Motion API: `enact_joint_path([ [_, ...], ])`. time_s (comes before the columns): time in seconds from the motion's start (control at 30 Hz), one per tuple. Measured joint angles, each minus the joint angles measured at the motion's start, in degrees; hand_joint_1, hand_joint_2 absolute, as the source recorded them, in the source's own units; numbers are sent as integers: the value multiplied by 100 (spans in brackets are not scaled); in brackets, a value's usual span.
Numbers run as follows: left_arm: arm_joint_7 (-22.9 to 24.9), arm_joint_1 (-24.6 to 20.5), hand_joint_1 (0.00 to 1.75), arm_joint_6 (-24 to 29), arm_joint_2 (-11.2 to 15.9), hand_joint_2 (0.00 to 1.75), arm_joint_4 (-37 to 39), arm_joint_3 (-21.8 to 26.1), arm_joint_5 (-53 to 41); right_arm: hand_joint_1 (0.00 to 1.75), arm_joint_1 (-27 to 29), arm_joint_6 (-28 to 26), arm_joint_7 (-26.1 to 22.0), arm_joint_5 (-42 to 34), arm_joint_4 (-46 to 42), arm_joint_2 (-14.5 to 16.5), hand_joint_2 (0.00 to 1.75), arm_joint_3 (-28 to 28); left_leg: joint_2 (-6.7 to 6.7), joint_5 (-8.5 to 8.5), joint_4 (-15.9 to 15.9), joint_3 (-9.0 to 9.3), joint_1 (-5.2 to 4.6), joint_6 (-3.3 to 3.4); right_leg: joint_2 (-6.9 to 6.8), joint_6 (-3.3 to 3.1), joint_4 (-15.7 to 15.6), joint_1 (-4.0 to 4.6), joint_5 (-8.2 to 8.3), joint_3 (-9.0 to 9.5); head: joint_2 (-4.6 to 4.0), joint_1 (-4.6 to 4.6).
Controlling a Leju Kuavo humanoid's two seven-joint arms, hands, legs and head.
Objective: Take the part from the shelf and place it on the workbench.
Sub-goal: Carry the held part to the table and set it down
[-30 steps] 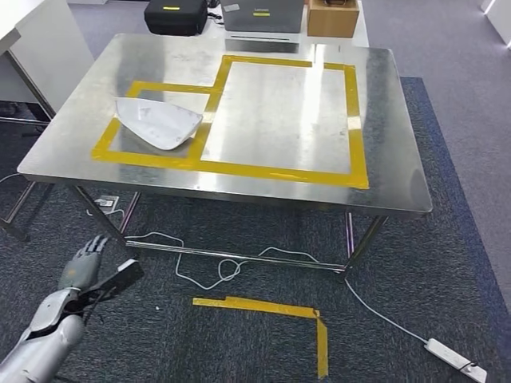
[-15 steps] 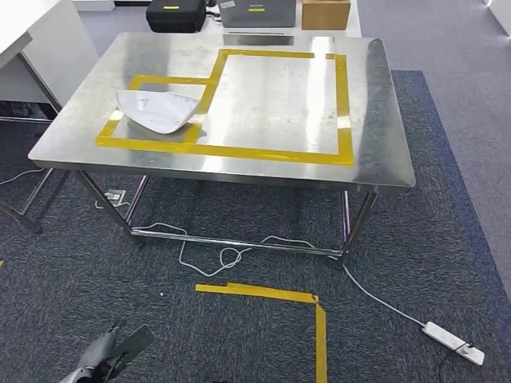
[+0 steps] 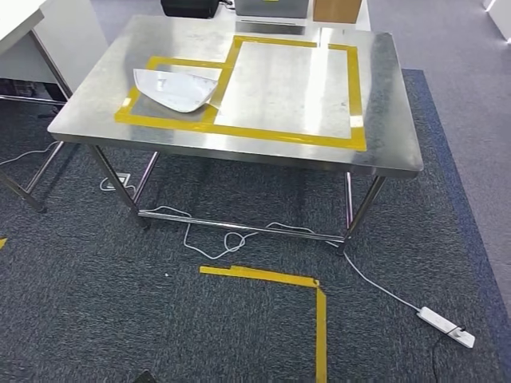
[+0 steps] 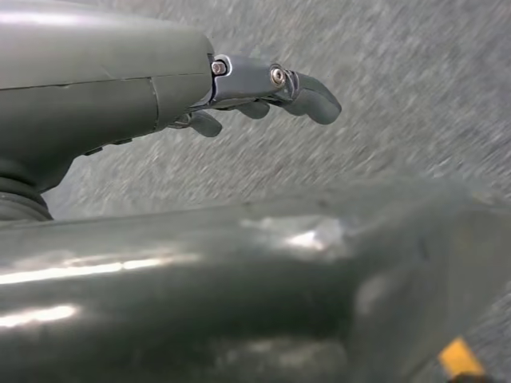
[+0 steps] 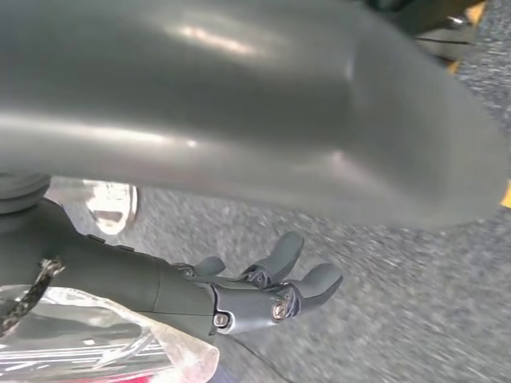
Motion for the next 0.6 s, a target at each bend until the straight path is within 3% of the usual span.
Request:
enact_joint_path([
  [0.03, -1, 5, 0, 10, -26, 0, 59, 19, 13, 0, 13, -9, -8, -64, -17, -6, 0, -21, 1, 50, 19, -82, -3, -6, 0, 3, -15, 0, 149, 113, 0, 0],
  [0.1, -6, 8, 0, 26, -75, 0, 170, 56, 33, 0, 44, -29, -31, -192, -61, -11, 0, -89, -5, 144, 70, -238, -5, -37, 3, -2, -617, -5, 494, 615, 0, 1],
  [0.17, -21, 12, 0, 45, -113, 0, 266, 97, 62, 0, 62, -50, -60, -321, -121, -11, 0, -171, -12, 230, 133, -363, -22, -84, 17, -29, -1496, -3, 514, 1211, 0, 2],
  [0.23, -50, 9, 0, 75, -142, 0, 355, 139, 98, 0, 85, -69, -86, -423, -164, -10, 0, -249, -15, 332, 162, -431, -36, -124, 28, -74, -1901, 9, 418, 1406, 1, 2],
  [0.3, -88, 15, 0, 98, -174, 0, 439, 188, 142, 0, 137, -85, -95, -489, -198, -3, 0, -309, -50, 341, 193, -476, -34, -177, 8, -150, -1906, -7, 470, 1292, 1, 7],
  [0.33, -107, 26, 0, 103, -192, 0, 473, 214, 170, 0, 164, -94, -91, -515, -221, 2, 0, -343, -70, 192, 292, -516, -27, -216, -7, -206, -1896, -16, 514, 1240, 1, 2],
  [0.4, -133, 43, 0, 110, -223, 0, 530, 258, 212, 0, 213, -107, -80, -547, -270, 11, 0, -411, -92, -371, 796, -637, 0, -295, -35, -292, -1865, -24, 610, 1120, 1, -19],
  [0.43, -142, 43, 0, 113, -232, 0, 550, 276, 223, 0, 237, -110, -72, -557, -292, 11, 0, -445, -90, -663, 1166, -693, 16, -320, -47, -312, -1841, -17, 656, 1047, 1, -28],
  [0.47, -151, 37, 0, 115, -242, 0, 572, 294, 229, 0, 257, -109, -59, -564, -313, 11, 0, -471, -88, -843, 1512, -728, 29, -337, -60, -313, -1810, -10, 699, 982, 1, -33],
  [0.5, -159, 29, 0, 117, -255, 0, 589, 309, 234, 0, 270, -109, -47, -569, -328, 11, 0, -492, -87, -890, 1754, -716, 37, -344, -73, -311, -1768, -4, 743, 905, 1, -33],
  [0.53, -166, 24, 0, 117, -268, 0, 603, 320, 238, 0, 277, -108, -36, -571, -341, 11, 0, -509, -86, -809, 1829, -637, 41, -340, -82, -310, -1719, -1, 783, 820, 1, -34],
  [0.6, -173, 20, 0, 119, -286, 0, 618, 336, 248, 0, 280, -107, -25, -573, -357, 12, 0, -533, -87, -491, 1399, -223, 40, -301, -85, -302, -1617, 6, 854, 641, 1, -36],
])
